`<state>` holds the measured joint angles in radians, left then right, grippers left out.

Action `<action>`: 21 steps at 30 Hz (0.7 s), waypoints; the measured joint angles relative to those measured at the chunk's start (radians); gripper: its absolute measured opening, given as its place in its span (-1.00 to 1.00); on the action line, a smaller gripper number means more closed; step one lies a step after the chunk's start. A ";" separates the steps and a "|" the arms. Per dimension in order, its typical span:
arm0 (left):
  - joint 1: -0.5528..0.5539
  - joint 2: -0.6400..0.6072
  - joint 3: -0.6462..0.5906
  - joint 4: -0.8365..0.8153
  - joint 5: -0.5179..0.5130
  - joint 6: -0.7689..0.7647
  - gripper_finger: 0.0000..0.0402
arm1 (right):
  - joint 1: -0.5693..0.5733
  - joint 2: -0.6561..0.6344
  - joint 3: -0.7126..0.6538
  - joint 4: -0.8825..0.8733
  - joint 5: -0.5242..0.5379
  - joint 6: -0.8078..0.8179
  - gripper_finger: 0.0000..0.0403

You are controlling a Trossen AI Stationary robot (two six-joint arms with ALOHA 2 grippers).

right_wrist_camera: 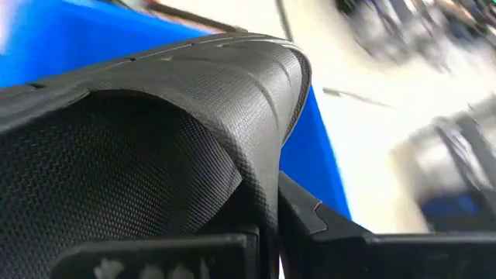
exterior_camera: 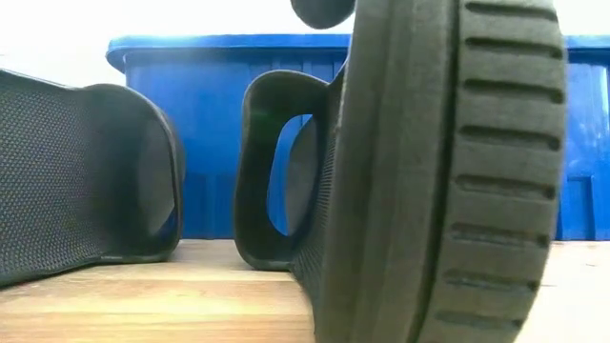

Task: Pick and place slides into bin
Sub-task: Put the black slide into the blue bin

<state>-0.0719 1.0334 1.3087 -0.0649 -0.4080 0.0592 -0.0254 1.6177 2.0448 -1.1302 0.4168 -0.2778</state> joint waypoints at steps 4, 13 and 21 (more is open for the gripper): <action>0.000 -0.012 0.000 -0.004 -0.021 -0.001 0.63 | -0.050 0.063 -0.001 -0.029 0.145 0.048 -0.94; 0.000 -0.001 -0.002 -0.059 -0.020 -0.072 0.63 | -0.151 0.273 -0.001 -0.106 0.237 0.117 -0.94; -0.001 -0.001 -0.002 -0.111 -0.020 -0.107 0.63 | -0.159 0.446 -0.001 -0.123 0.330 0.112 -0.94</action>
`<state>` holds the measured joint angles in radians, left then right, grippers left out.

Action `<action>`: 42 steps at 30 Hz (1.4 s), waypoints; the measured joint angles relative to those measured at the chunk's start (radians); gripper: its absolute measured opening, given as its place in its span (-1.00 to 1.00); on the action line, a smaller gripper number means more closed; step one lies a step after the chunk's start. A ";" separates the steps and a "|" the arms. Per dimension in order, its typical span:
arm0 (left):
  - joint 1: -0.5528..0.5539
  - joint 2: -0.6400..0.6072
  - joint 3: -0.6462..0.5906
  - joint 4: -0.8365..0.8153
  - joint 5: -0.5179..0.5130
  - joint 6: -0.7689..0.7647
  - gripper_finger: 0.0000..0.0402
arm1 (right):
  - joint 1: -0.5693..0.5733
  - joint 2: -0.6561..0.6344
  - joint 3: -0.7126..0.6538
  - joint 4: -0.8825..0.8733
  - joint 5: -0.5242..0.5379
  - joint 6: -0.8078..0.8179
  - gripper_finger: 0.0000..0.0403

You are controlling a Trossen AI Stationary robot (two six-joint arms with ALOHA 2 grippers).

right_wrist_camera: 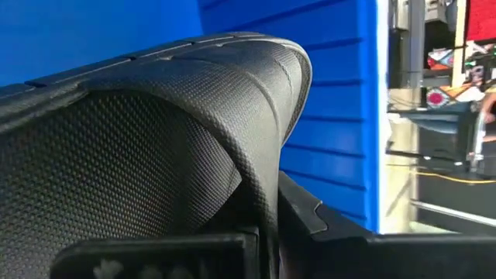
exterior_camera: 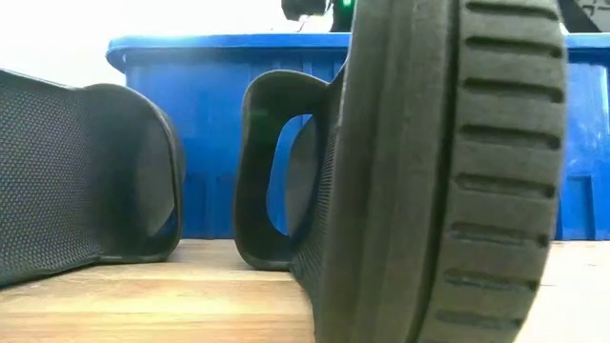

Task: Pick and place slides into bin
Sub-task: Put the black slide into the blue bin

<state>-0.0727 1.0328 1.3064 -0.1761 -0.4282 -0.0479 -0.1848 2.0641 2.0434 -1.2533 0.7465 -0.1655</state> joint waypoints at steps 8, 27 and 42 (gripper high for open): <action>0.000 -0.002 0.000 0.001 0.000 0.001 0.63 | 0.002 0.091 0.000 0.008 0.083 -0.056 -0.94; 0.001 -0.002 0.000 0.001 0.000 0.003 0.63 | 0.001 0.096 0.068 0.132 0.047 -0.195 -0.94; 0.001 -0.002 0.000 0.001 0.000 0.003 0.63 | -0.053 0.097 -0.001 0.245 0.002 -0.217 -0.94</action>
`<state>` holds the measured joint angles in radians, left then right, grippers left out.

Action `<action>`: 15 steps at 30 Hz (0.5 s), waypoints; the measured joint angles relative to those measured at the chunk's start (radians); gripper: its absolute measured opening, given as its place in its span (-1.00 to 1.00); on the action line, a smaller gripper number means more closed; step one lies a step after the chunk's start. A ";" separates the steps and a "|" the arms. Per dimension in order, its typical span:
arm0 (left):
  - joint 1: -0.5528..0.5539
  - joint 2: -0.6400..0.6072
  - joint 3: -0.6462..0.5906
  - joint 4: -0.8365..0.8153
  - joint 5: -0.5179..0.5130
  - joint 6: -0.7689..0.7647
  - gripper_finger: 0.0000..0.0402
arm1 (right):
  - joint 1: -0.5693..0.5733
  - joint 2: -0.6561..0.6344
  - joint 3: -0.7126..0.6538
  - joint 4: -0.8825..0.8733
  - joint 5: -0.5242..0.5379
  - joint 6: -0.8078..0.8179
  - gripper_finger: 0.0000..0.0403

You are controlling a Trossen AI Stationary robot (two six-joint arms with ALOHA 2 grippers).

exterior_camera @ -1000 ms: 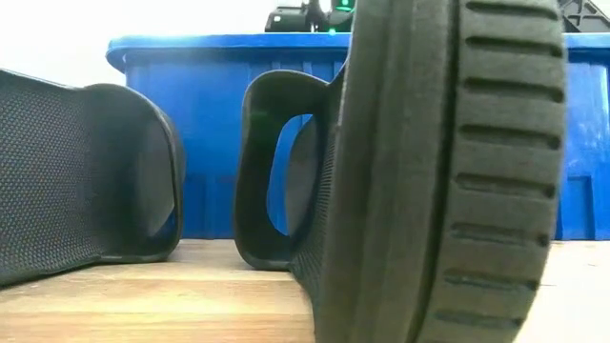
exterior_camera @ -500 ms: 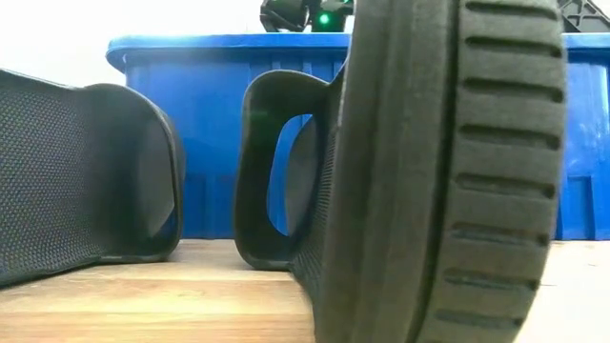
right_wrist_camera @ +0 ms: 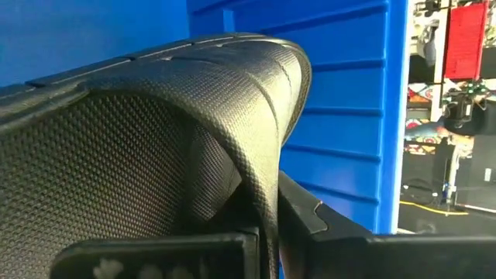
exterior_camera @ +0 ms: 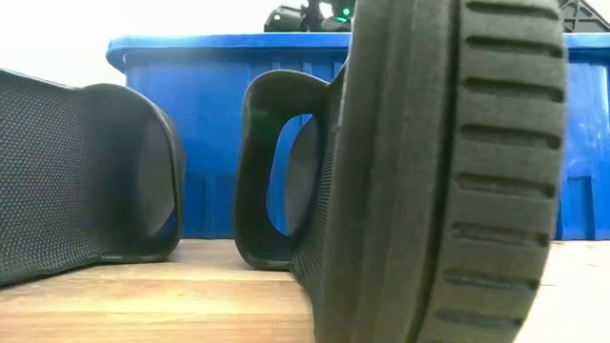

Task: Pick and place slides into bin
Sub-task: Put the black slide into the blue bin

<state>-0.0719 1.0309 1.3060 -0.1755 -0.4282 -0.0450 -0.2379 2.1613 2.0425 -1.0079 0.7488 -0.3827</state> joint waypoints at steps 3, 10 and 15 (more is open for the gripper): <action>0.000 0.000 0.000 0.000 0.000 0.000 0.63 | -0.010 0.001 -0.021 0.027 -0.001 -0.010 -0.94; 0.000 0.002 -0.001 0.000 0.000 0.000 0.63 | -0.043 0.000 -0.120 0.134 -0.004 -0.047 -0.94; 0.000 0.002 -0.002 0.000 0.000 0.000 0.63 | -0.051 0.000 -0.190 0.136 -0.004 -0.053 -0.94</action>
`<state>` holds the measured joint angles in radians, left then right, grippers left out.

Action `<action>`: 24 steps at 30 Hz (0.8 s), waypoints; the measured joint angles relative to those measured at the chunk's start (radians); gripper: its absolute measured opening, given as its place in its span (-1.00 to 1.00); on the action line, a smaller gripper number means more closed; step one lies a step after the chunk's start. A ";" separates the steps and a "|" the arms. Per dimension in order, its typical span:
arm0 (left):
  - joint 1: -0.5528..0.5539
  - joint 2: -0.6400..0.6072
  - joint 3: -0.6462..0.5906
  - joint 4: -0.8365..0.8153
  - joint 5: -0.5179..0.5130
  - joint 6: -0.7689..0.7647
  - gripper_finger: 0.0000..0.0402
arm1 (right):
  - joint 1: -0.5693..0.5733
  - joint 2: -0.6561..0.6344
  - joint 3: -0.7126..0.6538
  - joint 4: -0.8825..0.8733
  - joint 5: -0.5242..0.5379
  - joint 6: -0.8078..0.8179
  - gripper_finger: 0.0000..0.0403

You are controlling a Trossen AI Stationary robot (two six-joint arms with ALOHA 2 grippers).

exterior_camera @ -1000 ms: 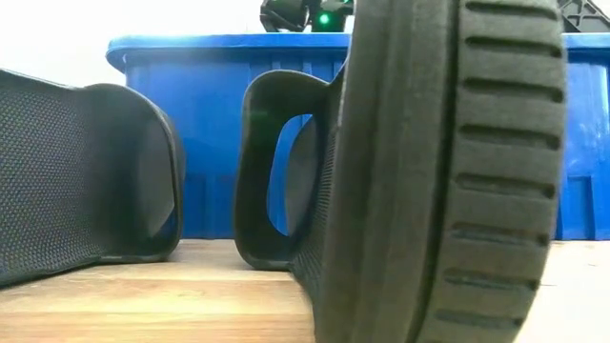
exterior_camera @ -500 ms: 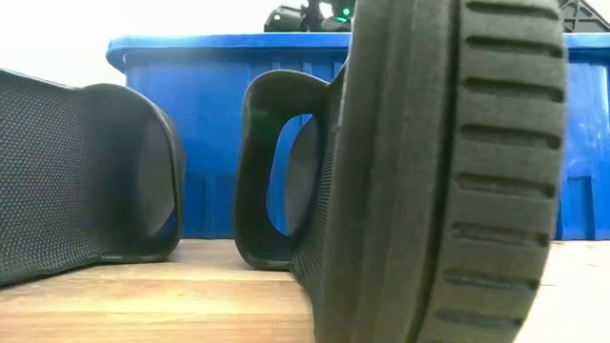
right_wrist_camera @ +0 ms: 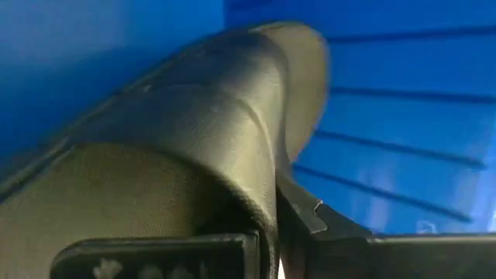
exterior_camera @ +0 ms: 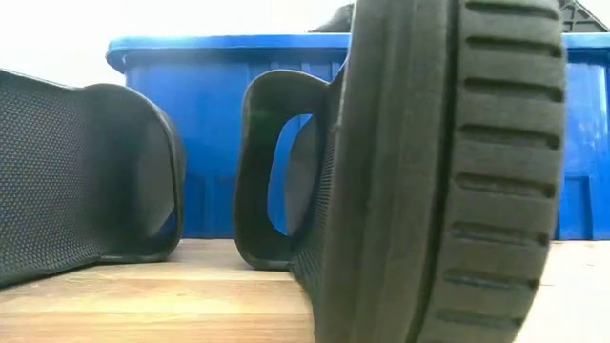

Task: Pick and place slides into bin
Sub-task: Put the black slide into the blue bin

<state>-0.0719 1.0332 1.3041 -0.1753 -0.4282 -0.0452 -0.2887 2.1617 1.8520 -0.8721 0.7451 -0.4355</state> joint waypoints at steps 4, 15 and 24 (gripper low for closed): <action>0.000 0.003 0.000 0.000 0.000 0.000 0.63 | 0.002 0.001 -0.036 0.001 0.004 0.006 -0.94; 0.000 0.011 0.000 0.001 0.000 0.000 0.63 | 0.006 0.003 -0.050 -0.013 0.007 0.041 -0.94; 0.000 0.013 0.000 0.000 0.000 0.000 0.63 | 0.013 0.003 0.020 -0.130 0.007 0.142 -0.94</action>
<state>-0.0720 1.0466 1.3041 -0.1753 -0.4282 -0.0452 -0.2752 2.1647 1.8716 -1.0025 0.7525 -0.2935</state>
